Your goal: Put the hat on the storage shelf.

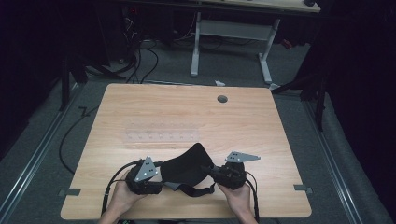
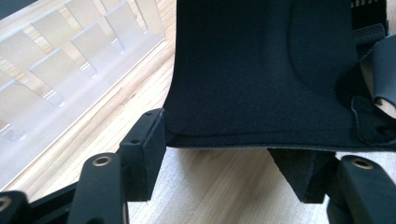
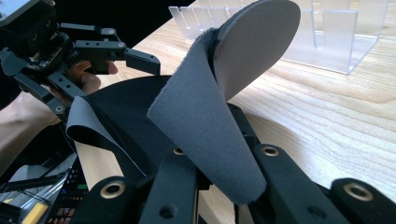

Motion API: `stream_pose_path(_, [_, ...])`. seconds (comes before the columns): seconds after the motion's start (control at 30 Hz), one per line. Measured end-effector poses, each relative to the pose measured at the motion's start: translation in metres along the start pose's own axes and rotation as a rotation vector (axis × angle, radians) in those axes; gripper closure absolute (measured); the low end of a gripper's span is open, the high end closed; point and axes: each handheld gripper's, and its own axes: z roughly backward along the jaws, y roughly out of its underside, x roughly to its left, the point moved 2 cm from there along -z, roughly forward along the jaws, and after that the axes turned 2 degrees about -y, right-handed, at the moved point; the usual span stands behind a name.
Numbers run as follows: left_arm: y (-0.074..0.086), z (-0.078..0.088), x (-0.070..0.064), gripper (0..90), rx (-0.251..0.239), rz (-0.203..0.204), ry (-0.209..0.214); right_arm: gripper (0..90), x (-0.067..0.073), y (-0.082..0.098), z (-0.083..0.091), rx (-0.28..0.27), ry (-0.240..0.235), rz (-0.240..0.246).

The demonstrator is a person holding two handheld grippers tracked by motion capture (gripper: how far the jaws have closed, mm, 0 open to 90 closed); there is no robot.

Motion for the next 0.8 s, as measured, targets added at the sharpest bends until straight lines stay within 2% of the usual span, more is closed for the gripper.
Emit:
stream_pose_path(0.07, [0.000, 0.000, -0.001, 41.7, -0.004, 0.014, 0.016, 84.4, 0.001, -0.001, -0.002, 0.003, -0.006, 0.000])
stream_pose_path(0.13, [0.001, -0.001, -0.001, 42.2, -0.005, -0.004, 0.006, 84.3, 0.003, -0.001, -0.004, 0.010, -0.012, -0.003])
stream_pose_path(0.27, [0.001, -0.001, 0.000, 44.9, -0.002, 0.009, 0.015, 84.2, 0.004, -0.002, -0.007, 0.009, -0.016, 0.001])
stream_pose_path(0.53, [0.000, 0.001, 0.001, 50.4, 0.007, 0.004, 0.019, 83.7, 0.007, -0.005, -0.013, 0.014, -0.029, -0.002])
stream_pose_path(0.8, [-0.004, 0.006, 0.001, 62.8, 0.010, -0.015, 0.051, 82.6, 0.008, -0.008, -0.016, 0.008, -0.033, -0.005])
